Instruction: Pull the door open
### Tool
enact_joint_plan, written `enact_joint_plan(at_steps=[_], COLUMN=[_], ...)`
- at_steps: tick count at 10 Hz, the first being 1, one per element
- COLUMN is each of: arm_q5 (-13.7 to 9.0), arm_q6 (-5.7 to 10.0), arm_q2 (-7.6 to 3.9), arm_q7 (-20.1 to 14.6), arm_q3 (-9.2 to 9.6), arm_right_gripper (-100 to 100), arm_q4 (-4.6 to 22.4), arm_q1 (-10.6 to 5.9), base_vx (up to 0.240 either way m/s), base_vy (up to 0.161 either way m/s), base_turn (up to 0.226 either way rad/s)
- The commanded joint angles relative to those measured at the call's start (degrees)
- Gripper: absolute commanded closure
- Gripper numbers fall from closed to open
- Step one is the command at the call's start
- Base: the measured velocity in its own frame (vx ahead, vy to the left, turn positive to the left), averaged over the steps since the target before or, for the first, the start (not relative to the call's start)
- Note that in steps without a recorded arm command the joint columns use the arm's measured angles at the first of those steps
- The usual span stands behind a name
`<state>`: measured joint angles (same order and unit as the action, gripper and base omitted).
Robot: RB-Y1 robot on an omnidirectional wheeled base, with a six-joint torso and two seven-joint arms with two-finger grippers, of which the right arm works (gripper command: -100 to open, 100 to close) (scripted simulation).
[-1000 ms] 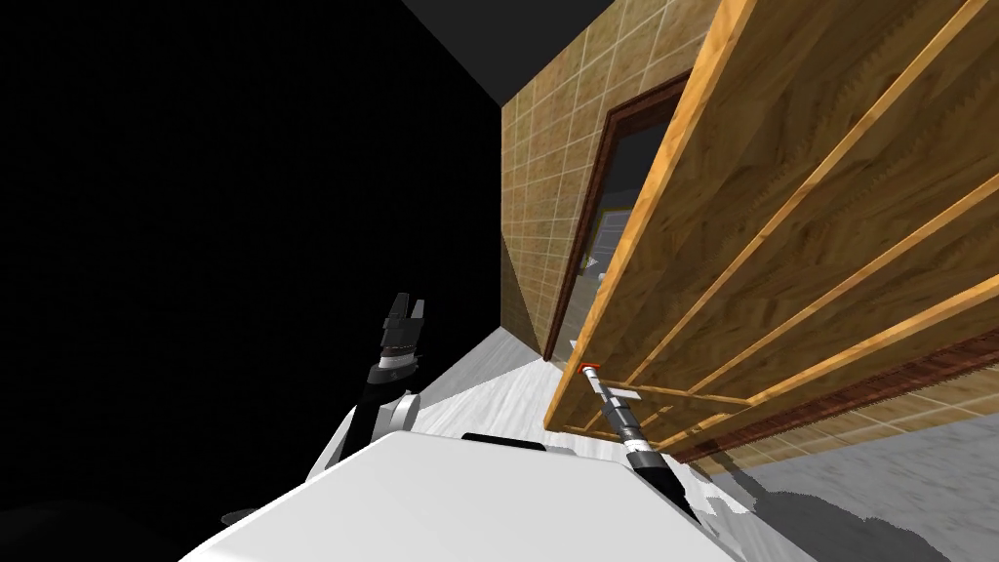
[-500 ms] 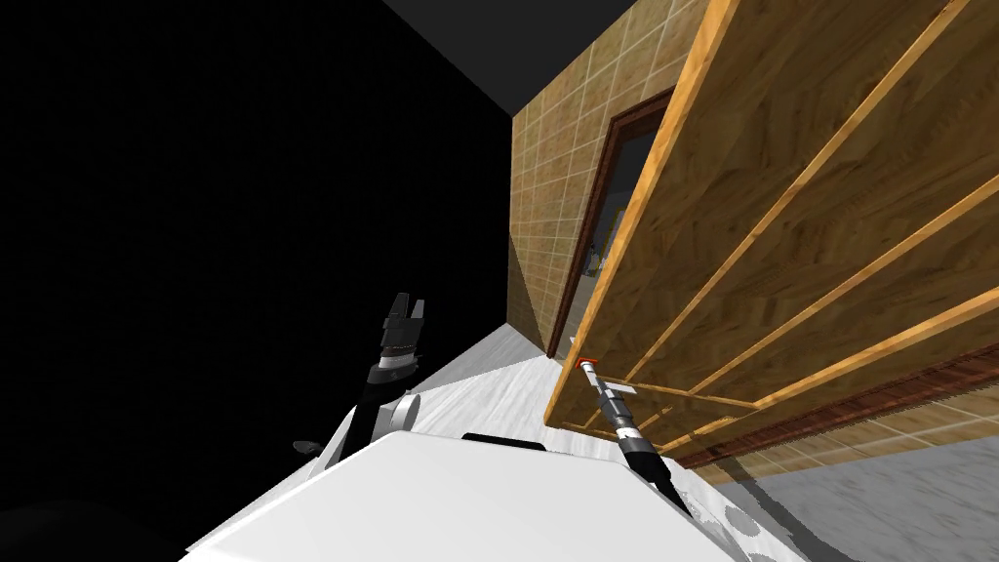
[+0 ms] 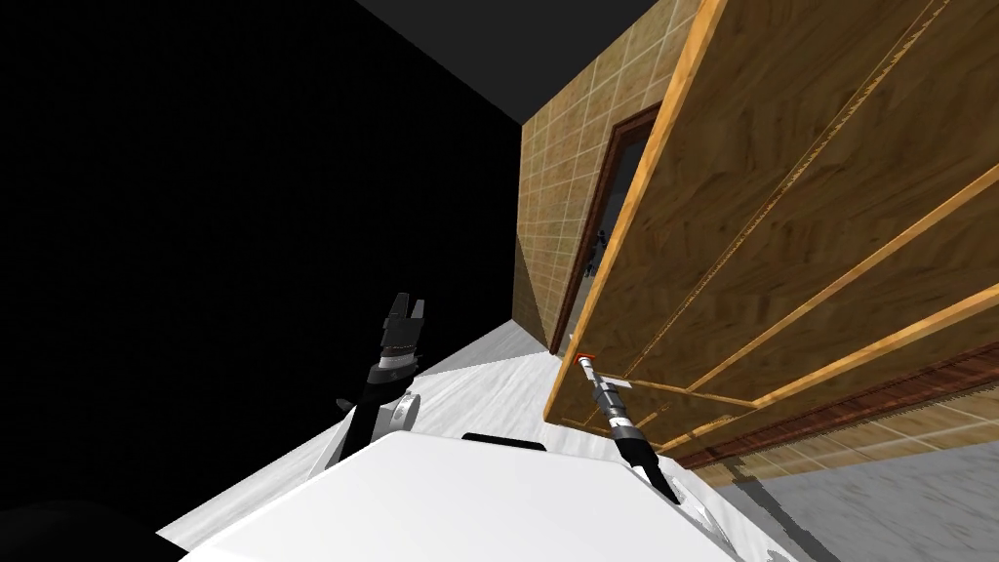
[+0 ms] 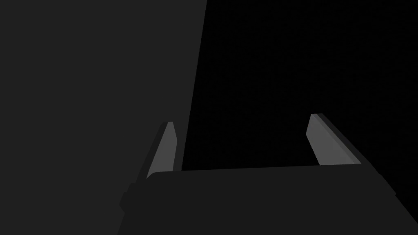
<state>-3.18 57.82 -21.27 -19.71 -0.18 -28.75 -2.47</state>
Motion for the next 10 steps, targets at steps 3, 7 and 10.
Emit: enact_joint_plan(at_steps=[3, 7, 10], arm_q5=[0.8, 1.5, 2.1], arm_q6=[0.16, 2.42, 4.53], arm_q2=[-0.22, -1.71, -3.1], arm_q7=[-0.6, -2.4, -4.1], arm_q3=[-0.14, 0.74, 1.56], arm_right_gripper=[100, 100, 100], arm_q4=[-0.8, -1.2, -1.6], arm_q1=[0.89, 2.95, 4.87], base_vx=[-0.132, -0.163, -0.211], base_vy=[-0.049, -0.06, -0.048], base_turn=[0.1, 0.112, 0.118])
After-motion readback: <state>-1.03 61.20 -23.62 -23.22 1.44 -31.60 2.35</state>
